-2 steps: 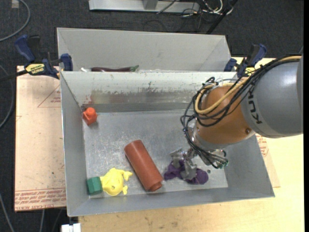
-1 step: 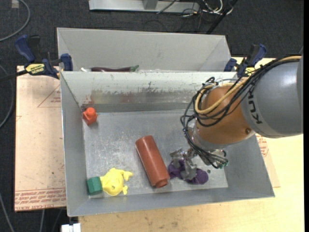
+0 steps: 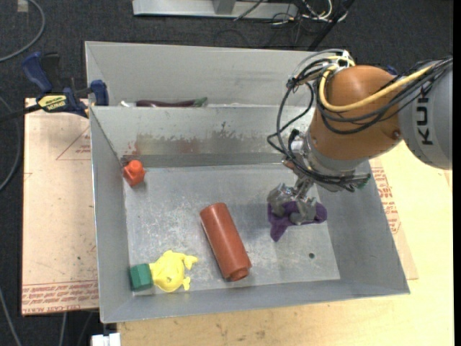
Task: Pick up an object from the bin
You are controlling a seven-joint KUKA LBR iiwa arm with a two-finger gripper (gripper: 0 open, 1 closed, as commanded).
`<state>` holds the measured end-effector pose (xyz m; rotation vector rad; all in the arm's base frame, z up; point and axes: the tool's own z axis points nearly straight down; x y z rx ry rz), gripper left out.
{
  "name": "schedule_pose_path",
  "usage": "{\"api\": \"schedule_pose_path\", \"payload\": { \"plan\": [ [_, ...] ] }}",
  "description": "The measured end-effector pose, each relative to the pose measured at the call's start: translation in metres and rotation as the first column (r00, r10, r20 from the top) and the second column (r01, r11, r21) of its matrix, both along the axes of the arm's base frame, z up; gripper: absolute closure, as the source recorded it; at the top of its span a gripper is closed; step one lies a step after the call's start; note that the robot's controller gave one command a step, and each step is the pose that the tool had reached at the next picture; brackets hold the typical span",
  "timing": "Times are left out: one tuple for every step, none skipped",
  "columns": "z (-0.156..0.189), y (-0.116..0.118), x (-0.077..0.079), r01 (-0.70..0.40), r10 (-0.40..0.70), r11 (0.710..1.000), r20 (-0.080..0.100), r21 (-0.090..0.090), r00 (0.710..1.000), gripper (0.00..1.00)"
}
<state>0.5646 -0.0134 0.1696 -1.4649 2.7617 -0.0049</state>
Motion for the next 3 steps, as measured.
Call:
{"api": "schedule_pose_path", "payload": {
  "plan": [
    [-0.001, 0.0, 0.0, 0.0, 0.0, 1.0, -0.002, 0.0, 1.0, 1.0],
    [-0.03, -0.001, 0.032, -0.019, 0.019, 1.0, 0.013, -0.001, 1.0, 1.0],
    [0.112, 0.033, 0.024, 0.058, -0.058, 0.998, 0.01, 0.004, 0.998, 1.0]
  ]
}}
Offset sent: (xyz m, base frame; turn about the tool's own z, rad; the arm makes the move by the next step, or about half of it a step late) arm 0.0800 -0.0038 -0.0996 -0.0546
